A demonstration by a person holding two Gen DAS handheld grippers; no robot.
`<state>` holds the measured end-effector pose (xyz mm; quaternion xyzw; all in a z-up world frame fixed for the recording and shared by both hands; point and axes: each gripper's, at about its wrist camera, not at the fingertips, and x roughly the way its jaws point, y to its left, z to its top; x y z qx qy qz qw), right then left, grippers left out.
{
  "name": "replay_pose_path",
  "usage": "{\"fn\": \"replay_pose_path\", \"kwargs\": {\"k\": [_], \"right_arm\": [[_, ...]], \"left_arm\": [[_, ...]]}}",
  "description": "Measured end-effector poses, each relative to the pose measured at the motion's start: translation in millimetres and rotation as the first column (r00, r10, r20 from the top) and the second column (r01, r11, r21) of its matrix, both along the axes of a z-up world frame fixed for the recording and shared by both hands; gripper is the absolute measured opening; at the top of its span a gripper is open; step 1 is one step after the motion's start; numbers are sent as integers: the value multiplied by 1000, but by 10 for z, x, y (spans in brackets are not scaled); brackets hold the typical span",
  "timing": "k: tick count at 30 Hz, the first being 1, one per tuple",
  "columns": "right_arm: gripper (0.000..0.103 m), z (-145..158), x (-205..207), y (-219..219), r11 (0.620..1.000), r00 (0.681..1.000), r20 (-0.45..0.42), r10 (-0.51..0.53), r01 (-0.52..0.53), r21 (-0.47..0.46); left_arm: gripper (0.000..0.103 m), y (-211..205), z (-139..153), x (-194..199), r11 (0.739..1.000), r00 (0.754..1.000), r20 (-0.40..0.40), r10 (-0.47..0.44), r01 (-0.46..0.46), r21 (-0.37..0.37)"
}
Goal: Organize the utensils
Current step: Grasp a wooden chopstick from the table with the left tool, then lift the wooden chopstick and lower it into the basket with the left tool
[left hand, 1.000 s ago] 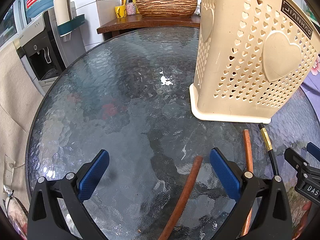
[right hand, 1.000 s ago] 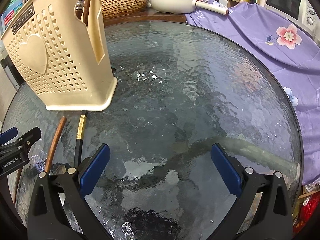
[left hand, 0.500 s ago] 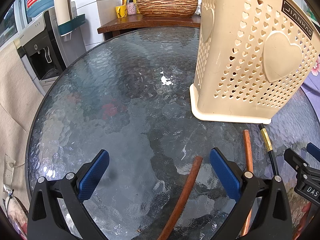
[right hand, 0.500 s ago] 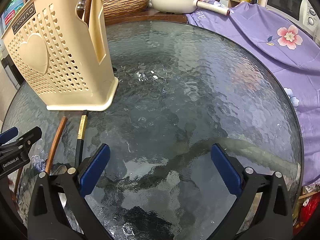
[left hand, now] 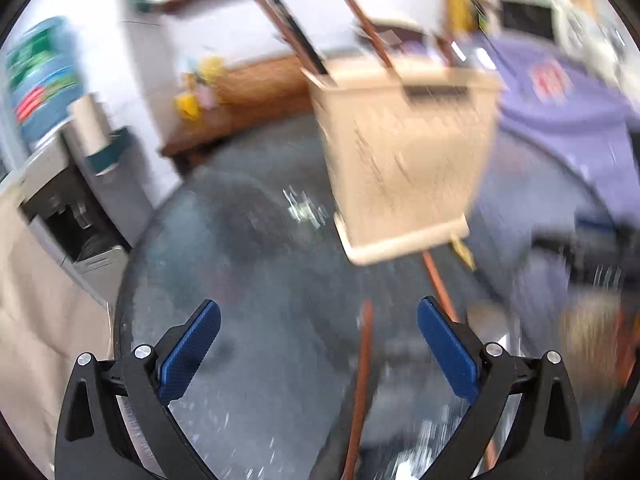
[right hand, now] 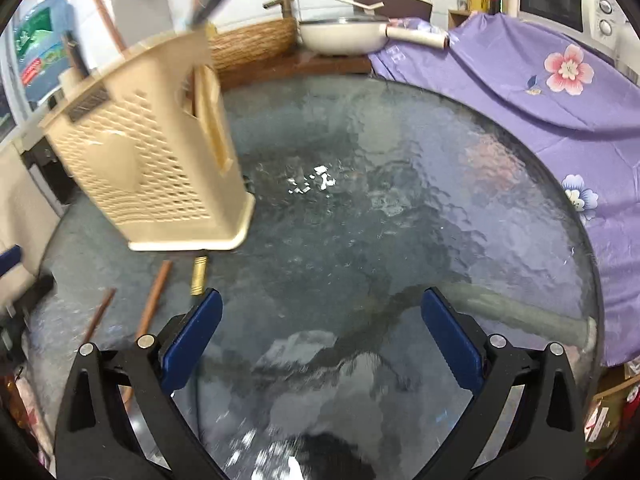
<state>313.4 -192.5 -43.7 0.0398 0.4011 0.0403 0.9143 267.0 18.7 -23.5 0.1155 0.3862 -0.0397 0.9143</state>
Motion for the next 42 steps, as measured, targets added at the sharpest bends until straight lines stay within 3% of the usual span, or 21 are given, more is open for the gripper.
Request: {"fn": "replay_pose_path", "kwargs": {"k": [3, 5, 6, 8, 11, 15, 16, 19, 20, 26, 31, 42], "right_arm": [[98, 32, -213, 11, 1000, 1000, 19, -8, 8, -9], [98, 19, -315, 14, 1000, 1000, 10, -7, 7, 0], [98, 16, -361, 15, 1000, 1000, 7, -9, 9, 5], [98, 13, -444, 10, 1000, 1000, 5, -9, 9, 14], [98, 21, -505, 22, 1000, 1000, 17, -1, 1, 15], [98, -27, -392, 93, 998, 999, -4, 45, -45, 53], [98, -31, -342, 146, 994, 996, -12, 83, -83, 65], [98, 0, -280, 249, 993, 993, -5, 118, -118, 19], [98, 18, -270, 266, 993, 993, 2, 117, -117, -5], [98, 2, -196, 271, 988, 988, -22, 153, -153, 1], [98, 25, -187, 284, 982, 982, -13, 187, -187, 14], [98, 335, -267, 292, 967, 968, 37, 249, -251, 51]], "left_arm": [[93, -69, -144, -14, 998, 997, -46, -69, 70, 5], [65, -121, -280, 79, 994, 986, -135, -101, 96, -45], [62, -128, -338, 72, 993, 982, -155, -108, 101, -55], [47, -161, -448, 128, 992, 970, -210, -120, 108, -68], [46, -126, -449, 201, 986, 962, -242, -124, 92, -142], [44, -181, -449, 271, 989, 958, -261, -121, 93, -114], [40, -192, -455, 281, 990, 959, -261, -113, 86, -114], [10, -214, -455, 309, 992, 967, -238, -90, 66, -108], [8, -208, -457, 305, 993, 968, -234, -85, 62, -105], [7, -182, -439, 280, 994, 973, -223, -65, 44, -97], [7, -103, -381, 266, 989, 979, -200, -34, 4, -146], [7, 31, 554, -109, 974, 999, 21, -46, 50, -222]]}}
